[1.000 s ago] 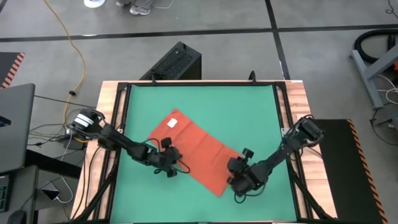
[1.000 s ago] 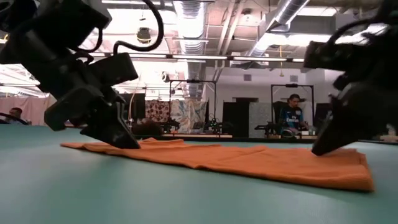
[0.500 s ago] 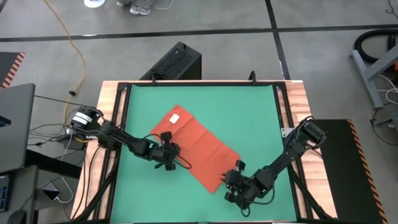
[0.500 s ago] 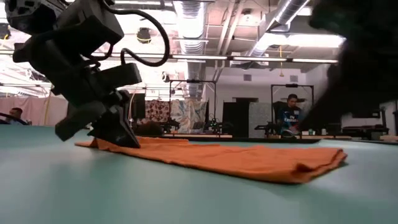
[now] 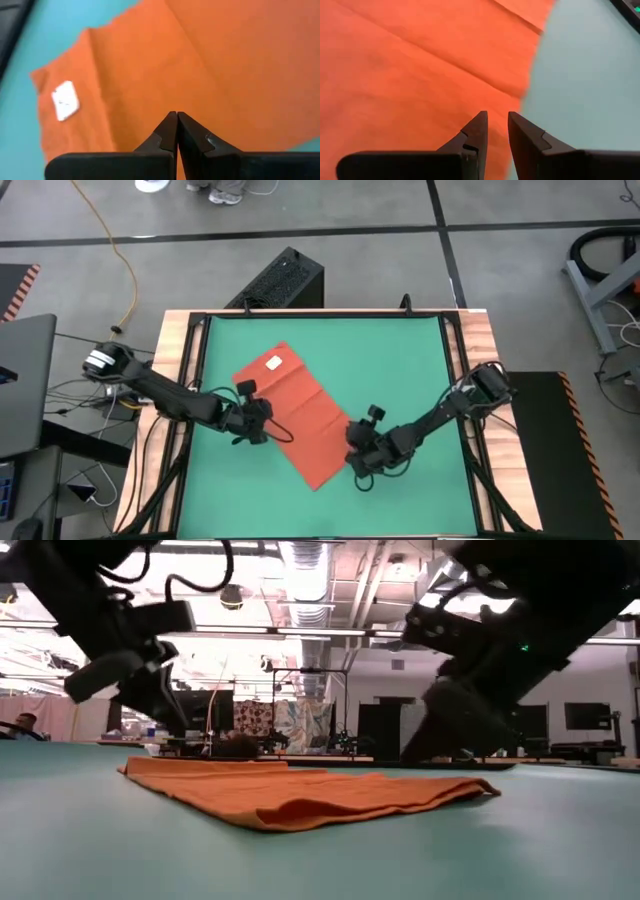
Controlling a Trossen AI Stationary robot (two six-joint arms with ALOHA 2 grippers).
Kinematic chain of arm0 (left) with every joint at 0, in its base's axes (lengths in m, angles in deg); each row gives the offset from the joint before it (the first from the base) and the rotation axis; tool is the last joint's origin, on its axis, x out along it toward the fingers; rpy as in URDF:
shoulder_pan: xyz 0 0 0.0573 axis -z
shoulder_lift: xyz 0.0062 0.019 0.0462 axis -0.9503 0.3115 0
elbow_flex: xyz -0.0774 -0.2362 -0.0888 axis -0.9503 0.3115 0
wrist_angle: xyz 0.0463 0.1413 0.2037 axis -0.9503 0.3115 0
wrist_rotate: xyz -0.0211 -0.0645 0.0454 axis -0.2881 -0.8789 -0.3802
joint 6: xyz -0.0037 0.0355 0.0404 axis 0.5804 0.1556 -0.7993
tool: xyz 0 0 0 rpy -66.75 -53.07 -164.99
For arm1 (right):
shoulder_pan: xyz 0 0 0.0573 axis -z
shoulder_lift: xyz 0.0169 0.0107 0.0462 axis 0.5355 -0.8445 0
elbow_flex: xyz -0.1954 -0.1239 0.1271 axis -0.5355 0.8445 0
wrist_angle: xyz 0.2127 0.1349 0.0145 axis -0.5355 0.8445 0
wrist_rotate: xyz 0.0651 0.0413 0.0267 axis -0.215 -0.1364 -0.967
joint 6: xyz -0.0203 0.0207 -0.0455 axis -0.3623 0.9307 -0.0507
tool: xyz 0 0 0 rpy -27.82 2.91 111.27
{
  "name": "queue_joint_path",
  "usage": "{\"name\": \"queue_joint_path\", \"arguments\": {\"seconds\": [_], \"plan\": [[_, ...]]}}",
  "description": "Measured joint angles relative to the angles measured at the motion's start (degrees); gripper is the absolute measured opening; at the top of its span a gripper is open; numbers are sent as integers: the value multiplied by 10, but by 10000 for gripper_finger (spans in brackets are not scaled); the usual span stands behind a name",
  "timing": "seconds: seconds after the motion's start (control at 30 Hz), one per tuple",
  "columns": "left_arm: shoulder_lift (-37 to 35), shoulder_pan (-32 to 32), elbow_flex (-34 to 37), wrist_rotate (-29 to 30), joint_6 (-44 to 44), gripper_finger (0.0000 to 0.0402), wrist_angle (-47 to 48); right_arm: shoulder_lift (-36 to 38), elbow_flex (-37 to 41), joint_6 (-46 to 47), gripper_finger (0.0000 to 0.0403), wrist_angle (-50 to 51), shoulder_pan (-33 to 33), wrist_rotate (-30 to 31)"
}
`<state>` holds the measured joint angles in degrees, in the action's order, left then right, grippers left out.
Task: Roll towel
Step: Fold the orange towel
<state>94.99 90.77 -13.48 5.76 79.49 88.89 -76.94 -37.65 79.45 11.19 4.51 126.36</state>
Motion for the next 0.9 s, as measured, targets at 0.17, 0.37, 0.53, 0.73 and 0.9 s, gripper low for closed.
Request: {"name": "queue_joint_path", "arguments": {"seconds": [0.17,0.37,0.53,0.73,0.9], "plan": [[-14,-14,36,27,-1,0,-58,-1,0,-40,97,-38,1,-6],[-11,-52,115,-10,35,0,-131,-12,0,17,97,-20,-7,-43],[-11,-85,151,-26,67,0,-145,-23,0,87,97,-36,-36,-70],[-12,-124,165,-35,43,0,-171,-48,-2,117,97,-112,-84,-72],[-11,-172,169,-81,-26,0,-245,-84,-39,56,97,-158,-95,-91]]}}
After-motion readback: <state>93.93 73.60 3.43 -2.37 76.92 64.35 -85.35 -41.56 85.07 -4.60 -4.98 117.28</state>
